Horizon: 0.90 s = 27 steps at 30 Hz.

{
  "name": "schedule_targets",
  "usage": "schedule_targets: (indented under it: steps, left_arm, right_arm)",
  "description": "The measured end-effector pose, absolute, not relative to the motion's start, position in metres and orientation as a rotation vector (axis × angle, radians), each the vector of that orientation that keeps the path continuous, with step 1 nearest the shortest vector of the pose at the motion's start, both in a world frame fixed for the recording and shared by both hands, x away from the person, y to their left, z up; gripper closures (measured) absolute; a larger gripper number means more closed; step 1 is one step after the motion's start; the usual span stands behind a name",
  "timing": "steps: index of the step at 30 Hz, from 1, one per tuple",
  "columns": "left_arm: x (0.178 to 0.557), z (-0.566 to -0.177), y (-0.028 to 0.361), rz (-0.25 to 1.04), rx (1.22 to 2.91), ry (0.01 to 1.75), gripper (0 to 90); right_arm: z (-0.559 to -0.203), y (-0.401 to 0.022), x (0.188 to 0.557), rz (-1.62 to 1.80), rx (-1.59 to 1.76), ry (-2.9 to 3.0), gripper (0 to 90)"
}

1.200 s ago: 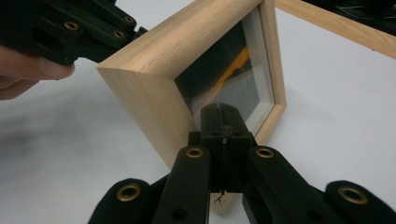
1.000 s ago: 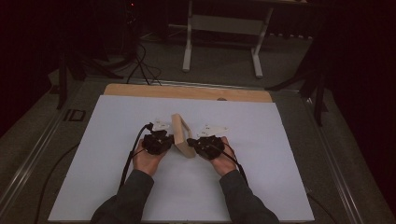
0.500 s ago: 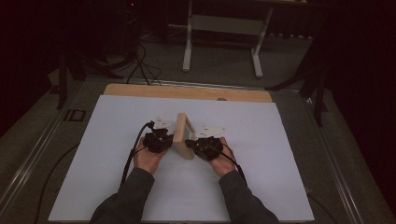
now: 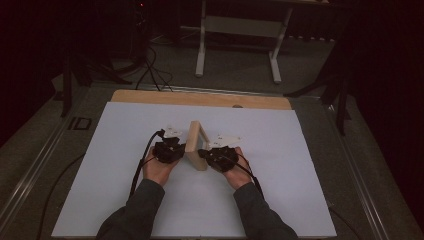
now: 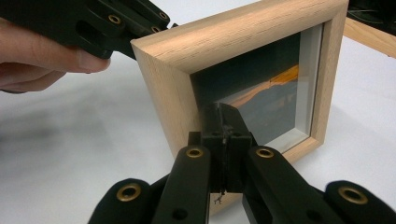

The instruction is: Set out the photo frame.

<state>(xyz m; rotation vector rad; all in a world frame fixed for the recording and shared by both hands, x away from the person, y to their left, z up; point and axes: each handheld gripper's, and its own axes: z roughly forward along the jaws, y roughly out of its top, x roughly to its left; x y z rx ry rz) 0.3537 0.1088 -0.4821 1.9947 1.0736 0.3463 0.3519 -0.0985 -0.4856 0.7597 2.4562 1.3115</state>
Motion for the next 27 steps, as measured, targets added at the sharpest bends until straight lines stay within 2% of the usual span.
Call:
schedule_targets:
  steps: [14, 27]
  left_arm:
    - [0.353, -0.481, 0.115, 0.361, 1.971, 1.096, 83.7]
    - [0.352, -0.477, 0.125, 0.354, 1.929, 1.12, 70.4]
  right_arm:
    - [-0.486, -0.099, 0.353, 1.304, 0.769, 2.451, 87.8]
    - [-0.485, -0.102, 0.353, 1.281, 0.78, 2.437, 78.3]
